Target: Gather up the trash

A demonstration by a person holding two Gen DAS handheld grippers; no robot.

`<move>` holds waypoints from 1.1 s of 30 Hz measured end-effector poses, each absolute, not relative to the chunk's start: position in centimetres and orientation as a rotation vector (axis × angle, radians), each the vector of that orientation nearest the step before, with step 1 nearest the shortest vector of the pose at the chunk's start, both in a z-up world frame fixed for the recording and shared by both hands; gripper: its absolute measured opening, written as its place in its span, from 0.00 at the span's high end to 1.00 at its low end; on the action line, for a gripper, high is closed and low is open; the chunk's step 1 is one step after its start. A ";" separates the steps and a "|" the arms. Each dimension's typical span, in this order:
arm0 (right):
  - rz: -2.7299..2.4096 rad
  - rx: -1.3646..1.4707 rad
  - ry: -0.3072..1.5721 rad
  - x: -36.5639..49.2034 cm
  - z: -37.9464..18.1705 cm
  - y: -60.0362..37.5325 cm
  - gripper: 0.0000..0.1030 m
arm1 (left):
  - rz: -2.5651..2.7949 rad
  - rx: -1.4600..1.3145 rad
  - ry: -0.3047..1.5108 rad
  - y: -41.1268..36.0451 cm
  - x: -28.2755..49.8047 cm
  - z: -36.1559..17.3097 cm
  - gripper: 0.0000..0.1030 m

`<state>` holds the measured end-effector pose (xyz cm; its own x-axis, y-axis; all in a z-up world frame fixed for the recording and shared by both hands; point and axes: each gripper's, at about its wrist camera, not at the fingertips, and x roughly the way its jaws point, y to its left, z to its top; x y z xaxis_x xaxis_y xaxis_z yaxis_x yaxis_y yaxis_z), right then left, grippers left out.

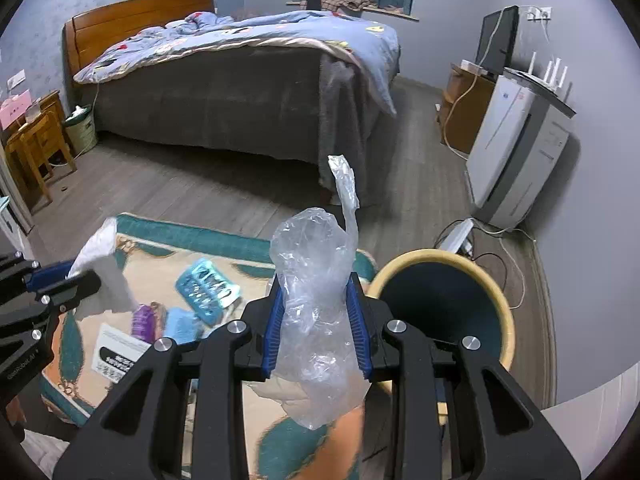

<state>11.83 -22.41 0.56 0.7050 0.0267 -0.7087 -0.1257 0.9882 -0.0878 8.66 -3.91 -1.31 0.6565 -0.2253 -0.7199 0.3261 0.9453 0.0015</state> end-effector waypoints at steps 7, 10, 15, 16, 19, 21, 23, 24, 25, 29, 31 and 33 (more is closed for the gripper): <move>0.045 -0.066 0.821 13.3 2.0 -29.3 0.71 | -0.339 0.164 0.824 -5.6 9.5 -2.7 0.82; 0.021 -0.026 0.829 13.7 2.5 -32.3 0.71 | -0.347 0.188 0.835 -6.3 9.8 -3.2 0.82; -0.038 -0.010 0.843 14.0 2.3 -35.9 0.71 | -0.356 0.219 0.854 -7.3 10.0 -4.2 0.82; -0.046 -0.003 0.849 14.0 2.1 -36.6 0.71 | -0.359 0.223 0.856 -7.5 9.9 -4.3 0.82; -0.065 0.039 0.870 14.3 1.4 -38.4 0.71 | -0.379 0.214 0.863 -8.0 9.8 -4.6 0.82; -0.067 0.080 0.886 14.5 0.9 -39.3 0.71 | -0.391 0.202 0.861 -8.7 9.5 -4.6 0.82; -0.059 0.131 0.907 14.8 0.2 -39.9 0.71 | -0.399 0.202 0.855 -9.4 9.2 -4.6 0.82; -0.057 0.150 0.919 15.0 -0.2 -40.1 0.71 | -0.404 0.206 0.852 -10.0 9.0 -4.6 0.82; -0.056 0.154 0.925 15.1 -0.4 -40.2 0.71 | -0.411 0.211 0.850 -10.7 8.9 -4.7 0.82; -0.037 0.165 0.950 15.6 -1.2 -40.0 0.71 | -0.460 0.195 0.875 -13.7 8.3 -5.8 0.82; -0.032 0.179 0.963 15.8 -1.8 -40.1 0.71 | -0.487 0.172 0.896 -15.2 8.2 -6.5 0.82; -0.037 0.200 0.973 15.9 -2.3 -40.5 0.71 | -0.515 0.167 0.916 -17.0 8.2 -7.3 0.82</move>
